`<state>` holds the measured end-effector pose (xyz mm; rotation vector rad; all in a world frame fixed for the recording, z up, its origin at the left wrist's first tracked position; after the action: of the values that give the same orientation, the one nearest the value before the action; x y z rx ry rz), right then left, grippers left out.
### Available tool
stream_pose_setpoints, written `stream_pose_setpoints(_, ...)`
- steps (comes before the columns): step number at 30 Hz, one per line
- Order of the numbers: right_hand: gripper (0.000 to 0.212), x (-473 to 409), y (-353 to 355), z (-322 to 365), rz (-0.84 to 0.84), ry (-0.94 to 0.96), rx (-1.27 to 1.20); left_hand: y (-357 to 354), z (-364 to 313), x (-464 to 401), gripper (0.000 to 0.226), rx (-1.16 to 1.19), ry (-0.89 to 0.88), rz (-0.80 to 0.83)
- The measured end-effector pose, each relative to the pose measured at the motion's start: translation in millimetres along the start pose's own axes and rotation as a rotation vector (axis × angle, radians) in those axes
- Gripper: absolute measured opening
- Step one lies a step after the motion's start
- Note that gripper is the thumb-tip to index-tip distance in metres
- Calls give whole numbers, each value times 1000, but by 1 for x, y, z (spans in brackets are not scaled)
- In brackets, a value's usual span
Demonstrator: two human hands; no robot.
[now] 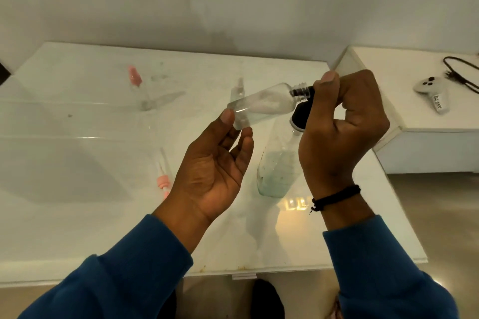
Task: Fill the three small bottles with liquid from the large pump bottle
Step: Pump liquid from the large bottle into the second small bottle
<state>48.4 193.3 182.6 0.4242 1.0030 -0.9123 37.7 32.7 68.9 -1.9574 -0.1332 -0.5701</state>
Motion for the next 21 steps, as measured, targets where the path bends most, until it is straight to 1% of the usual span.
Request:
stream_pose_setpoints(2, 37, -5, -1, 1, -1, 8, 4, 1, 0, -1, 37, 9, 11, 23)
stream_pose_setpoints(4, 37, -7, -1, 3, -14, 16, 18, 0, 2, -4, 55, 20, 31, 54)
stream_pose_setpoints(5, 36, -5, -2, 3, -12, 14, 17, 1, 2, -5, 59, 27, 37, 53)
stream_pose_setpoints(8, 35, 1, 0, 2, 1, 11, 9, 4, 1, -6, 50, 40, 18, 31)
stream_pose_setpoints(9, 35, 1, 1, 2, 6, 9, 14, 2, 1, -6, 54, 46, 20, 42)
stream_pose_setpoints(11, 36, -4, 0, 3, 6, 19, 9, 1, 1, -6, 68, 49, 29, 60)
stream_pose_setpoints(13, 36, -8, -1, 6, -10, 29, 14, 2, 1, -7, 75, 47, 40, 67)
stream_pose_setpoints(19, 36, 0, 0, 0, 14, -10, 10, 4, 1, -7, 70, 38, 32, 69)
stream_pose_setpoints(21, 36, -6, 0, 1, -3, -7, 2, 2, 2, -7, 70, 24, 34, 77)
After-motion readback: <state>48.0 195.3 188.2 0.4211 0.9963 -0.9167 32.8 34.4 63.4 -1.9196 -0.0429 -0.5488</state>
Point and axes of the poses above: each hand's wrist, its own x-axis away from the middle knuckle, its own y-axis out of the back of the hand, z = x × y, the point moved 9 cm from there along -x, towards the middle knuckle, and after that the axes turned 9 degrees about -z, right-handed, at the moved point
